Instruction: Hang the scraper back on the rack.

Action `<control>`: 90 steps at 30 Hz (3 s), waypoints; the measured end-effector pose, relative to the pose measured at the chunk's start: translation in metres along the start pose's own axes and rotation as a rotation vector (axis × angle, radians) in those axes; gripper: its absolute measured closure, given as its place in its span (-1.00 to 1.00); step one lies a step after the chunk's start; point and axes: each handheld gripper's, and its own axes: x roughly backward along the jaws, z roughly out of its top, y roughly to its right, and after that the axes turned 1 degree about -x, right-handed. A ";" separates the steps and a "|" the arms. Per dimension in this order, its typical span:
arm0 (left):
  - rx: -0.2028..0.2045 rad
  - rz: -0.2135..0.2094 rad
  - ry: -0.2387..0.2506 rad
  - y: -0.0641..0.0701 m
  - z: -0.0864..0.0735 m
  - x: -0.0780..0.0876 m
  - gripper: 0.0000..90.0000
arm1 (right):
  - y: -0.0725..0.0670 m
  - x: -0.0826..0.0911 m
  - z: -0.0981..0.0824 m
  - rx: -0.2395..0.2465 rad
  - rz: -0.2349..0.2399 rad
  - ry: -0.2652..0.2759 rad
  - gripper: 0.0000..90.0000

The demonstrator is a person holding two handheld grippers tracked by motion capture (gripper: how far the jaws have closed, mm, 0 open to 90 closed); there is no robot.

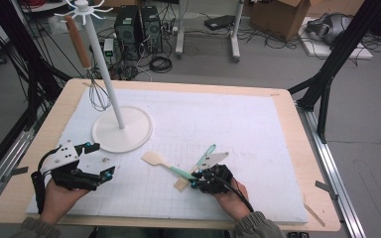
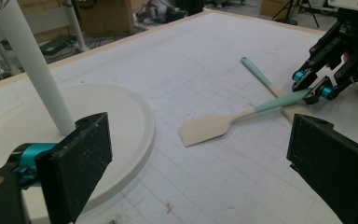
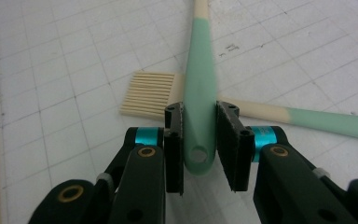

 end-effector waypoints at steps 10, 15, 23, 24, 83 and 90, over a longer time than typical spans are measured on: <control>0.001 -0.022 -0.006 0.003 0.001 -0.006 -0.84 | 0.003 0.006 0.003 0.032 -0.014 0.024 0.65; 0.001 -0.034 -0.006 0.003 0.003 -0.009 -0.84 | 0.005 0.009 0.005 0.046 -0.017 0.062 0.65; 0.004 -0.062 -0.003 0.004 0.007 -0.012 -0.83 | 0.006 0.013 0.009 0.061 -0.004 0.104 0.66; 0.003 -0.065 -0.002 0.005 0.008 -0.013 -0.83 | 0.006 0.014 0.010 0.061 0.001 0.105 0.66; -0.151 -0.343 -0.159 0.031 0.020 -0.062 -0.04 | -0.019 0.018 0.056 0.225 0.208 0.199 0.66; -0.167 -0.353 -0.193 0.033 0.020 -0.067 0.04 | -0.021 0.017 0.061 0.240 0.219 0.195 0.66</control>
